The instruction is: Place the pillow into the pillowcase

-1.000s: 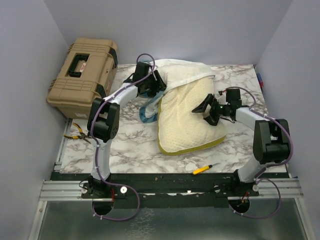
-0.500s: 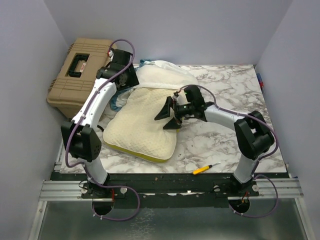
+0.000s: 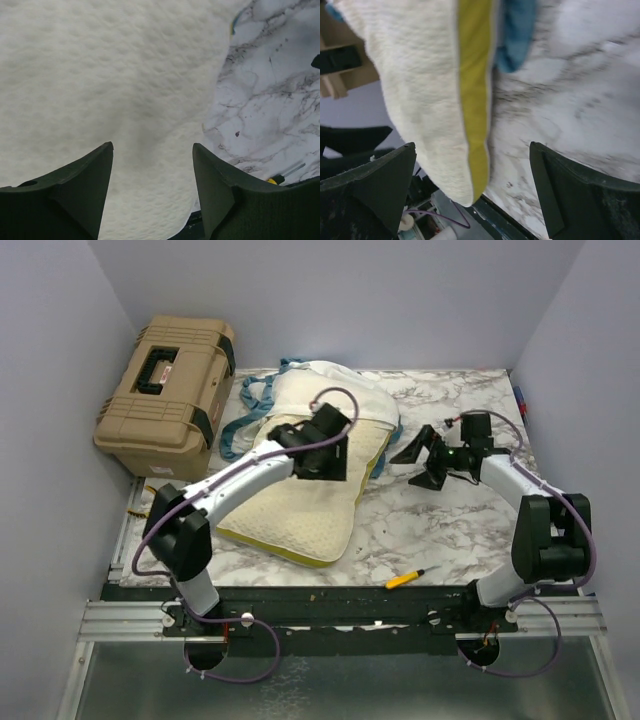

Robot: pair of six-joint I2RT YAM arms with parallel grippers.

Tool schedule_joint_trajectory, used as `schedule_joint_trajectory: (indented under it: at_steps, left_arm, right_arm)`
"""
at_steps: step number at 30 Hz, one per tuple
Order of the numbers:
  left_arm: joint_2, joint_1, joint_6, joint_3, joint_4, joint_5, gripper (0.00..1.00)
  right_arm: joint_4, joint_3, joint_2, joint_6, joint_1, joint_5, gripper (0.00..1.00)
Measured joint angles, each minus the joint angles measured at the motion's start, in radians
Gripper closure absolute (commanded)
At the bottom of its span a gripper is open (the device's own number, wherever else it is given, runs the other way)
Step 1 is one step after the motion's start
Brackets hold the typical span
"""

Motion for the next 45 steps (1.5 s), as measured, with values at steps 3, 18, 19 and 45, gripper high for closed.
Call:
schedule_joint_trajectory:
  at_steps: [3, 18, 19, 45]
  left_arm:
    - [0.102, -0.134, -0.005, 0.049, 0.004, -0.026, 0.27]
    - [0.578, -0.383, 0.029, 0.363, -0.222, -0.455, 0.59]
    - [0.581, -0.383, 0.028, 0.363, -0.244, -0.484, 0.68]
    - [0.103, -0.142, -0.020, 0.180, -0.204, -0.335, 1.00]
  right_arm:
    - [-0.039, -0.082, 0.006, -0.026, -0.111, -0.002, 0.00]
    - [-0.061, -0.100, 0.112, -0.119, -0.165, -0.006, 0.00]
    - [-0.061, -0.091, 0.125, -0.120, -0.165, -0.005, 0.01]
    - [0.138, 0.196, 0.435, -0.005, 0.030, 0.016, 0.18]
